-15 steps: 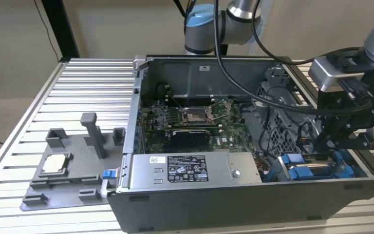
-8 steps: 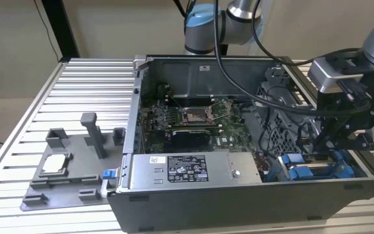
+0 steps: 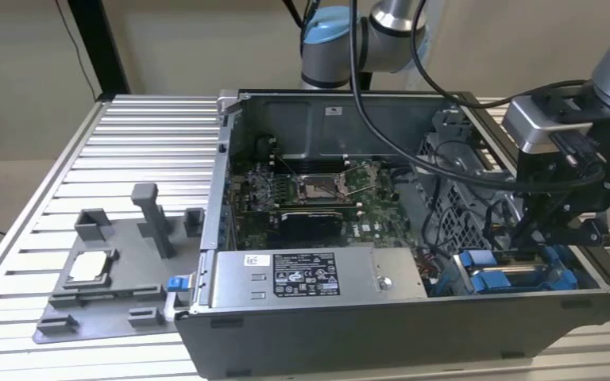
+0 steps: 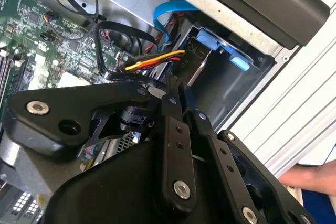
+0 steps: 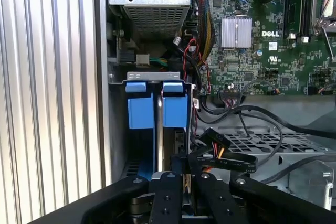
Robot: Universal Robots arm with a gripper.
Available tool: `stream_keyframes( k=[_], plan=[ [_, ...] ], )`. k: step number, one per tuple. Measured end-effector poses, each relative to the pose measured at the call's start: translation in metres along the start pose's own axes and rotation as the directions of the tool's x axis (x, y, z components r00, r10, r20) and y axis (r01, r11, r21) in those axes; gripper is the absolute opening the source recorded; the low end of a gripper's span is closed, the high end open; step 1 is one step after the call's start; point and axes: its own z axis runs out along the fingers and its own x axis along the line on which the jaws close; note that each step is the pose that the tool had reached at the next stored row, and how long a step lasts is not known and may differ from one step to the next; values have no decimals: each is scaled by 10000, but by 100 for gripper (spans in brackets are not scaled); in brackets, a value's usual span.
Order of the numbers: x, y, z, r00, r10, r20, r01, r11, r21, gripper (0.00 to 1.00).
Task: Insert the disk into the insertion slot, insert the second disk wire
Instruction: 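Insert the second disk wire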
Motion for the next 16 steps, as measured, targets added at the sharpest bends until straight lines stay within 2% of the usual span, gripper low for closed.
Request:
stream_keyframes(
  k=[16],
  plan=[
    [2, -5, 45, 10000, -1, -2, 1, 10000, 0, 0]
  ],
)
